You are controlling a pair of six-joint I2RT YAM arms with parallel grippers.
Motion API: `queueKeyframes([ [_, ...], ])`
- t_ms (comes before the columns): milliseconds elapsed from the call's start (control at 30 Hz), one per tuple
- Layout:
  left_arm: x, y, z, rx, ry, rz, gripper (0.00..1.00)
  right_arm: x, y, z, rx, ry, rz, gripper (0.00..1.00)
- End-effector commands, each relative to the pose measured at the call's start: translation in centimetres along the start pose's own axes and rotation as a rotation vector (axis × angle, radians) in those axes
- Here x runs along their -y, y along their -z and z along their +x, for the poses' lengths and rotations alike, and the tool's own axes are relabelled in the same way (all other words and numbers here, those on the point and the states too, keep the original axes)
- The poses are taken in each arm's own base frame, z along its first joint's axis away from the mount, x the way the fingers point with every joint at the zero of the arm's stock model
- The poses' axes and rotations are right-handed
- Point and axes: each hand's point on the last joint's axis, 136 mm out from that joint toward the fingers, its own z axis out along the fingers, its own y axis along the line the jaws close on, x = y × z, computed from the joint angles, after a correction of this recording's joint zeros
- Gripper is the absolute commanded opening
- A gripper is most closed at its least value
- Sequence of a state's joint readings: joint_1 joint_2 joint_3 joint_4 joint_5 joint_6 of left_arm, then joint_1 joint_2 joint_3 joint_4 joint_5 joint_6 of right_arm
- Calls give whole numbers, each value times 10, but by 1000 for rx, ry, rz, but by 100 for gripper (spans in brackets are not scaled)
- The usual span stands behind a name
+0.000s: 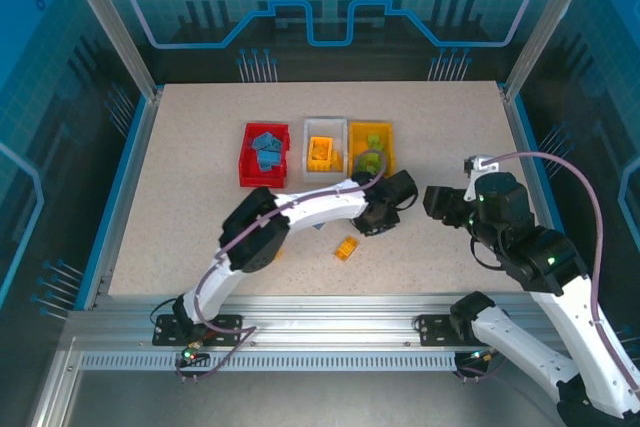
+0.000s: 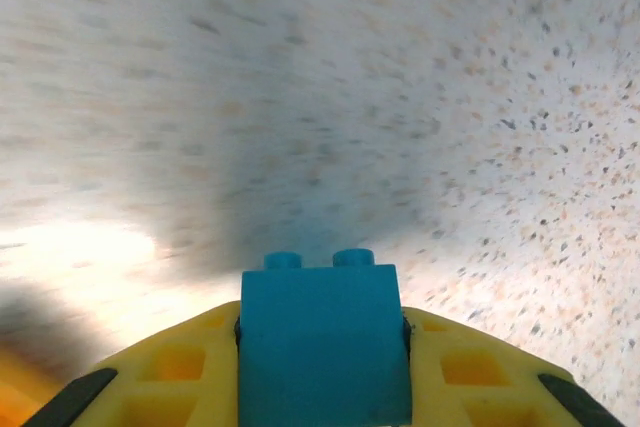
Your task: Sort the legos into containers by color
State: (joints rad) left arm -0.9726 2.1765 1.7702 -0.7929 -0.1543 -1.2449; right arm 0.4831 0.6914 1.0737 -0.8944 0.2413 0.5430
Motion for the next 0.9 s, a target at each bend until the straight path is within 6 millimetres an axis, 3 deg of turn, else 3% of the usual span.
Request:
queueKeyframes([
  [0,-13,80,-50,152,-15,118,28,-57,-6,3,-41,70,-299,68],
  [167,-96,125,-102,225,-8,86,30,-118,-31,29,-110,200,-440,71],
  [267,-147,141,-137,283,2,21,31,-158,-49,44,-139,249,-482,71],
  [367,-180,149,-169,320,-22,-40,31,-193,-63,53,-148,268,-515,71],
  [467,-203,144,-196,343,-62,-134,31,-214,-78,57,-161,293,-499,71],
  [600,-220,124,-225,319,-73,-209,31,-225,-90,55,-161,295,-481,71],
  [867,-221,81,-260,267,-138,-296,36,-224,-96,59,-173,286,-466,71],
])
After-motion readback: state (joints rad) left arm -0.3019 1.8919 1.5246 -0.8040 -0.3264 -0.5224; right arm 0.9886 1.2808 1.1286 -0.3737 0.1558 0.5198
